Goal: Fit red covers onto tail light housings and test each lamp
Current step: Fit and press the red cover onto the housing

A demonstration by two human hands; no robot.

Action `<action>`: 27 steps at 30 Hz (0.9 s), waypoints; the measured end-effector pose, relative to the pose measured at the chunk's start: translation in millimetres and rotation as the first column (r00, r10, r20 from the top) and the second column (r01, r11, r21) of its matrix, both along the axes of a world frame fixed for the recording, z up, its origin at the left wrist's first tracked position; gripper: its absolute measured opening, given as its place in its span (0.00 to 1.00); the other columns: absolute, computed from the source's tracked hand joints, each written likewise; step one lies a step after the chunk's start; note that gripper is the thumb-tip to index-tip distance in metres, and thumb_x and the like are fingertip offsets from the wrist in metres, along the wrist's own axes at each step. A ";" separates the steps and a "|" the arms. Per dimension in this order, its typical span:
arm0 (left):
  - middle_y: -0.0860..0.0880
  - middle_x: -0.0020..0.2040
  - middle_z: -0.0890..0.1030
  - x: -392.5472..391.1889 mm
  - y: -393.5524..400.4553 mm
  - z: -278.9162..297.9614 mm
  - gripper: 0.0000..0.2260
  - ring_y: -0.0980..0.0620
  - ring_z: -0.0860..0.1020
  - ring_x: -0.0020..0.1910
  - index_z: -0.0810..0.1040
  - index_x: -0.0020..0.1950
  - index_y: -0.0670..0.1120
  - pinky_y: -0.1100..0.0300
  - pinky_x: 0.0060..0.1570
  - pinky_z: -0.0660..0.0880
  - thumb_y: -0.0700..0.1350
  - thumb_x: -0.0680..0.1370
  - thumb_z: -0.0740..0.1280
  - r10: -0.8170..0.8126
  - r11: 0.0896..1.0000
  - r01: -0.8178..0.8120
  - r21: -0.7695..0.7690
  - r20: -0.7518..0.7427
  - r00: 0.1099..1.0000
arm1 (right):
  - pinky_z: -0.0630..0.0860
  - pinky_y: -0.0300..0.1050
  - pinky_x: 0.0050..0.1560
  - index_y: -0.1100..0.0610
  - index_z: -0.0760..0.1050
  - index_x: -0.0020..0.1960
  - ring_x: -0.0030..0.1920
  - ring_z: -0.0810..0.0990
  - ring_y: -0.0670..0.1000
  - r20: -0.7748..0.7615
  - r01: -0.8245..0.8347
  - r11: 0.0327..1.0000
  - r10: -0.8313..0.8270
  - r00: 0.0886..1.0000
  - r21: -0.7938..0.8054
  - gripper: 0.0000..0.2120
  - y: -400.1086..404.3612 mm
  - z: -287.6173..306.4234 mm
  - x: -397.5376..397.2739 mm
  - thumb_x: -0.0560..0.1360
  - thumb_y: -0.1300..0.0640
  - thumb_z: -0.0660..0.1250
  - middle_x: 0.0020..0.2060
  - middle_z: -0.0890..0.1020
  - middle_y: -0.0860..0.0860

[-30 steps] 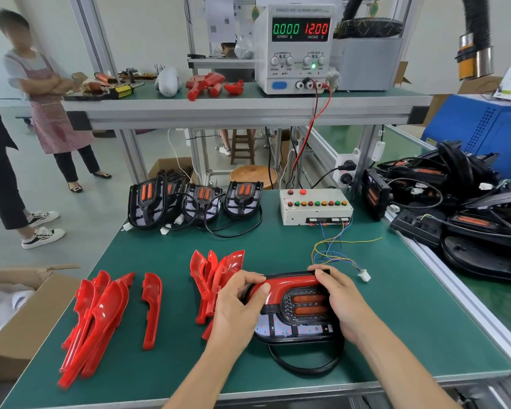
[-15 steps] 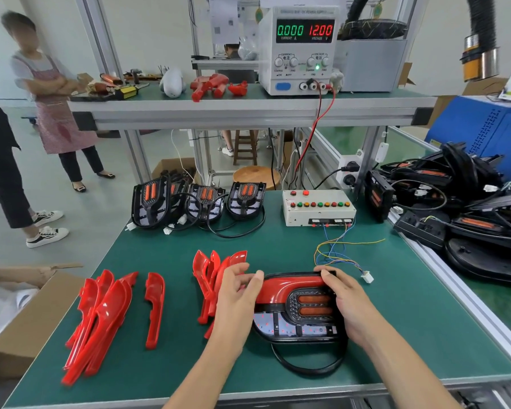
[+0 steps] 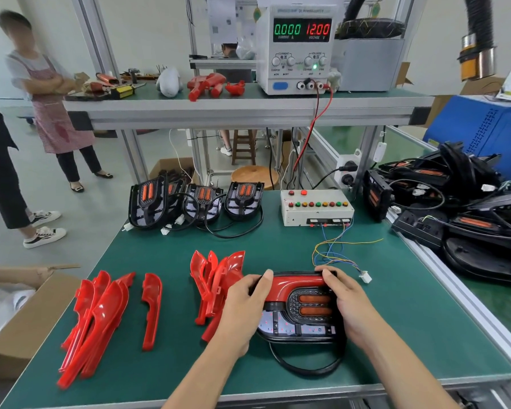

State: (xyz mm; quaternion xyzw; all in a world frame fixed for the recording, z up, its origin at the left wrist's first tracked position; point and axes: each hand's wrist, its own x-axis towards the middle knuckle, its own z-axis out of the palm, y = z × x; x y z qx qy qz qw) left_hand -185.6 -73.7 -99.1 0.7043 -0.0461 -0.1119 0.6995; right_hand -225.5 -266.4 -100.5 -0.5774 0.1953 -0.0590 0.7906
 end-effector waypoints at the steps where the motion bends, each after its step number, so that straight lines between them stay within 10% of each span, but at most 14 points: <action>1: 0.53 0.37 0.80 0.2 1.5 0.4 0.16 0.55 0.75 0.38 0.81 0.41 0.48 0.59 0.44 0.73 0.57 0.82 0.67 -0.021 1.000 0.021 0.003 0.007 1.000 | 0.83 0.51 0.37 0.56 0.81 0.53 0.40 0.86 0.56 0.001 0.002 1.000 -0.002 1.000 0.000 0.08 -0.3 -0.4 0.2 0.83 0.56 0.64 0.42 0.86 0.57; 6: 0.55 0.58 0.84 1.9 14.1 1.7 0.11 0.60 0.81 0.57 0.79 0.62 0.54 0.64 0.60 0.77 0.50 0.80 0.72 -0.177 0.983 0.171 0.067 0.087 0.980 | 0.84 0.53 0.39 0.57 0.81 0.55 0.43 0.87 0.58 -0.005 0.002 1.000 -0.001 1.000 0.020 0.09 -1.0 -0.7 0.2 0.83 0.56 0.63 0.45 0.87 0.59; 14: 0.58 0.56 0.84 4.5 16.6 4.2 0.13 0.63 0.81 0.56 0.78 0.62 0.54 0.70 0.56 0.75 0.47 0.79 0.73 -0.200 0.969 0.166 0.182 0.192 0.961 | 0.83 0.52 0.39 0.56 0.81 0.58 0.45 0.87 0.59 -0.007 -0.026 0.999 0.026 1.000 0.034 0.10 -3.3 -0.9 0.0 0.84 0.54 0.63 0.48 0.87 0.61; 20: 0.47 0.57 0.86 3.3 14.9 0.8 0.12 0.46 0.83 0.59 0.81 0.61 0.47 0.52 0.64 0.78 0.40 0.78 0.73 -0.144 0.989 0.146 -0.031 0.063 0.988 | 0.83 0.54 0.51 0.55 0.80 0.59 0.51 0.86 0.58 -0.052 -0.040 0.986 0.032 0.998 -0.164 0.09 -1.9 -2.2 3.2 0.83 0.53 0.64 0.52 0.86 0.58; 23: 0.48 0.56 0.86 5.7 14.8 3.3 0.12 0.46 0.83 0.58 0.81 0.60 0.47 0.54 0.63 0.79 0.39 0.78 0.74 -0.143 0.989 0.146 -0.040 0.058 0.988 | 0.70 0.45 0.67 0.50 0.75 0.67 0.64 0.76 0.48 0.005 0.037 0.724 -0.046 0.999 -0.689 0.14 -3.5 3.0 3.4 0.82 0.52 0.66 0.62 0.79 0.46; 27: 0.51 0.57 0.86 9.5 13.6 8.7 0.17 0.54 0.83 0.58 0.79 0.63 0.47 0.58 0.61 0.78 0.41 0.76 0.76 -0.172 0.985 0.171 0.012 0.094 0.981 | 0.66 0.40 0.67 0.47 0.78 0.66 0.62 0.73 0.40 0.128 0.044 0.331 0.239 0.962 -0.943 0.21 8.4 31.3 7.6 0.78 0.38 0.62 0.60 0.79 0.39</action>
